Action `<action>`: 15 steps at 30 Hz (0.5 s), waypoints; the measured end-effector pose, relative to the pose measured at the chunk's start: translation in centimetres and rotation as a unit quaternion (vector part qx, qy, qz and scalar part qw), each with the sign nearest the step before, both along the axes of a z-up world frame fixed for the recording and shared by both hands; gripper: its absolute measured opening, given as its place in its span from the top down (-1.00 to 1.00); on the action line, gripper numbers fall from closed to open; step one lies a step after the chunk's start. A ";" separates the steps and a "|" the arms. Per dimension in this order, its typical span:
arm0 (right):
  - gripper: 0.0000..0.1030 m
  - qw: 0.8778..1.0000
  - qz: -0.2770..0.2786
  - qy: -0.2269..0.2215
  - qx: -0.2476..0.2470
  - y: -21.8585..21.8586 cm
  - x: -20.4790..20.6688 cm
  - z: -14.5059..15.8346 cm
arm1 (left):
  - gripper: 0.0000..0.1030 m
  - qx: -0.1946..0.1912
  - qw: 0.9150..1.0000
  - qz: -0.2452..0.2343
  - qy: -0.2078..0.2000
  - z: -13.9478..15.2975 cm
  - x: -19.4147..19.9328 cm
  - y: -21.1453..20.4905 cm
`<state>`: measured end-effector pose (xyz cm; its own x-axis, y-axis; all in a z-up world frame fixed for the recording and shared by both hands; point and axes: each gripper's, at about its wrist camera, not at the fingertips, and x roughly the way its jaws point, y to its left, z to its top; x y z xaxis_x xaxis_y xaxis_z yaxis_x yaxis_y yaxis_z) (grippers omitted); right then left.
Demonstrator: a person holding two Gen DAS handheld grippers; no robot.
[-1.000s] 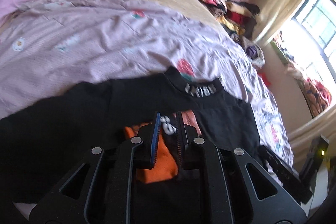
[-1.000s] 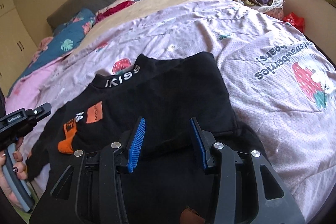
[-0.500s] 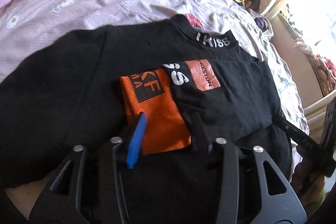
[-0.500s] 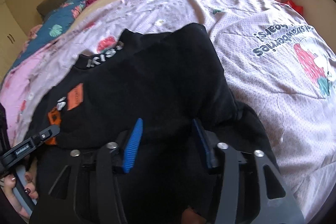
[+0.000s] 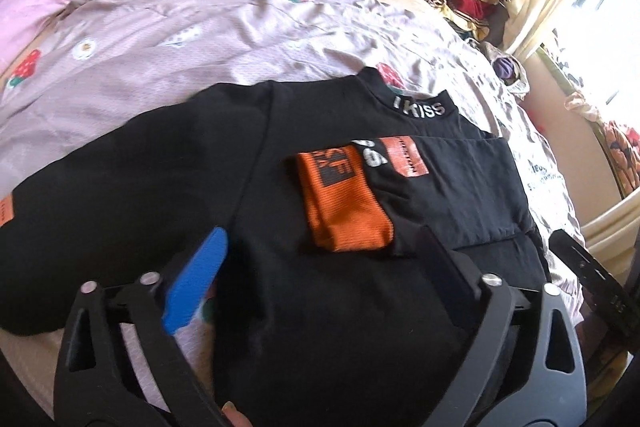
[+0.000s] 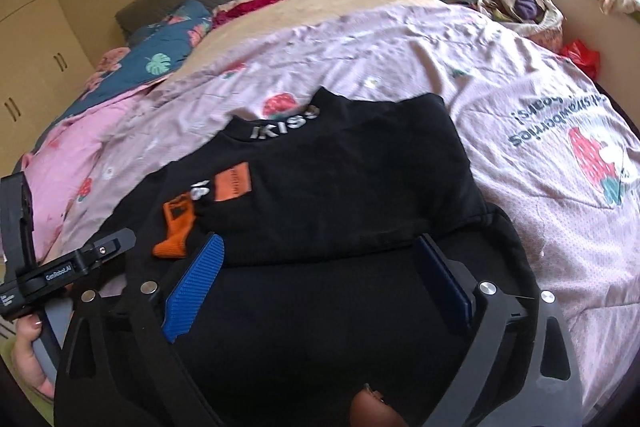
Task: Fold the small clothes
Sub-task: 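Lower the cuff onto the shirt body and open the right gripper, then move the left gripper to the other orange sleeve cuff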
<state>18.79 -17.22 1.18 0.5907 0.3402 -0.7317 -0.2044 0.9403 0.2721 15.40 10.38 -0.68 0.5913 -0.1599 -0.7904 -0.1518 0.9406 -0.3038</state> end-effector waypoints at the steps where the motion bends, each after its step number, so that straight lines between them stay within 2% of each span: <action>1: -0.85 1.000 0.002 -0.003 0.000 0.3 -0.2 0.2 | -0.80 0.000 1.000 0.003 -0.001 0.1 -0.2 0.3; 15: -0.89 0.998 0.049 -0.042 -0.012 4.1 -2.3 3.2 | -0.81 0.006 0.999 0.047 -0.001 0.0 -3.6 4.5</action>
